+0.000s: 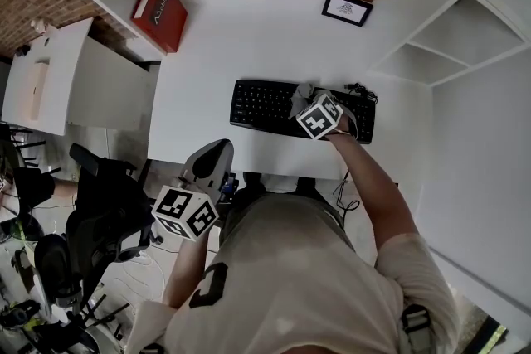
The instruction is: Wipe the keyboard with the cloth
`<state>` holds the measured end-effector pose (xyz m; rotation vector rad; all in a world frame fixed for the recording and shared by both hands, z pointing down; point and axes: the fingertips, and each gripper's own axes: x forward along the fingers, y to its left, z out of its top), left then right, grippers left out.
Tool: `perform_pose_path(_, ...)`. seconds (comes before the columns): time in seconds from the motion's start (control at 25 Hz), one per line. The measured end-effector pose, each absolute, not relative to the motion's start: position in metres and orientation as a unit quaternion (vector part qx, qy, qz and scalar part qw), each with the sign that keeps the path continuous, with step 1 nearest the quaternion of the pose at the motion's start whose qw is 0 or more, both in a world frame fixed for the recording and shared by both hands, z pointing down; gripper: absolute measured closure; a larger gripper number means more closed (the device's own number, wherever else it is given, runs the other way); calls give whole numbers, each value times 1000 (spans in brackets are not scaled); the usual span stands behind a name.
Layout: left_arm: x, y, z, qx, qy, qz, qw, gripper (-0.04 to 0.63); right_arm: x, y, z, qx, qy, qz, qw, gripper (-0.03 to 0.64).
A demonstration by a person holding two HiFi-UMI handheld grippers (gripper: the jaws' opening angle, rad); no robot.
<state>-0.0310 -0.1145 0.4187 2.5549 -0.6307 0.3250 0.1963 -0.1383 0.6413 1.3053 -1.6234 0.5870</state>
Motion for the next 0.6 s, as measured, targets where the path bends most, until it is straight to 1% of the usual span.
perform_pose_path(0.4, -21, -113, 417, 935, -229, 119, 242, 591, 209, -127, 641, 520, -663, 240, 482, 592)
perform_pose_path(0.6, -15, -110, 419, 936, -223, 120, 244, 591, 218, -121, 638, 532, -658, 254, 469, 592)
